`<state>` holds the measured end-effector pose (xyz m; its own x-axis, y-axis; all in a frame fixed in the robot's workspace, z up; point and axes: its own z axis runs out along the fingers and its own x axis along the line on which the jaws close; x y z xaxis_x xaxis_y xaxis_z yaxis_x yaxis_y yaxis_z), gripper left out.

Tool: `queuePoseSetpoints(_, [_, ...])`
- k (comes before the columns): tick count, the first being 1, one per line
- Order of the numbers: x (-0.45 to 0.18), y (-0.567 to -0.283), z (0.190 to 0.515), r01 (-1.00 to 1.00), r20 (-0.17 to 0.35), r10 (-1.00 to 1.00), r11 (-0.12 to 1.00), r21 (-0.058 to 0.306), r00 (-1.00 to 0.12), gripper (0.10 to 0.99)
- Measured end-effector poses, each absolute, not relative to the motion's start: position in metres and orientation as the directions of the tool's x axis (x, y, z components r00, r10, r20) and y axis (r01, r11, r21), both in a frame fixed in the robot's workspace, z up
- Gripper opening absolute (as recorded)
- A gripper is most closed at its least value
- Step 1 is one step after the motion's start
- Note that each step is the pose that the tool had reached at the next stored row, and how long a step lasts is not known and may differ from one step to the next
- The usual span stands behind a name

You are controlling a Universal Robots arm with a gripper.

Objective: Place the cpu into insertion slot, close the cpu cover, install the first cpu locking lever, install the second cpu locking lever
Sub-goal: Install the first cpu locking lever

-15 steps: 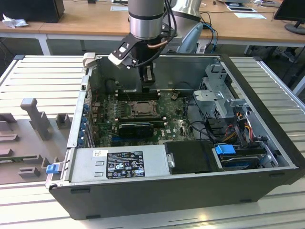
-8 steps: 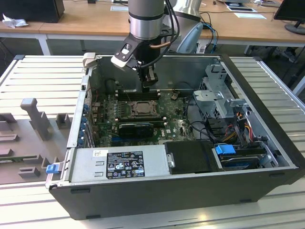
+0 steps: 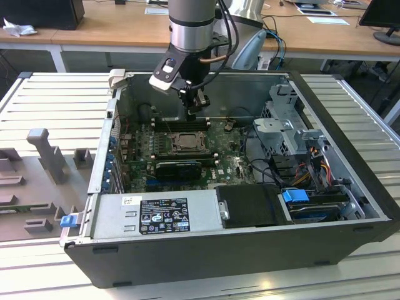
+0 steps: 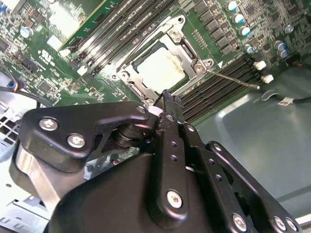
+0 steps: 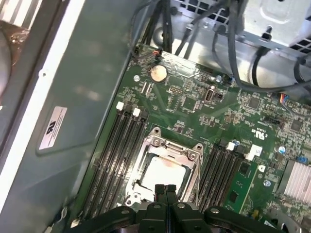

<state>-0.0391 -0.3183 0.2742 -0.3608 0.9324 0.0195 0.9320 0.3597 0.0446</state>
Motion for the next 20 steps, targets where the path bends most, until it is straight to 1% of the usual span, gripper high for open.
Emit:
queuePoseSetpoints(2, [-0.0391, -0.3184, 0.2742, 0.926, 0.019, 0.926, 0.375, 0.045, -0.376, 0.106])
queuePoseSetpoints(7, [-0.0391, -0.3183, 0.2742, 0.874, 0.019, 0.875, 0.483, 0.045, -0.484, 0.106])
queuePoseSetpoints(20, [-0.0391, -0.3183, 0.2742, 0.827, 0.019, 0.827, 0.561, 0.045, -0.562, 0.106])
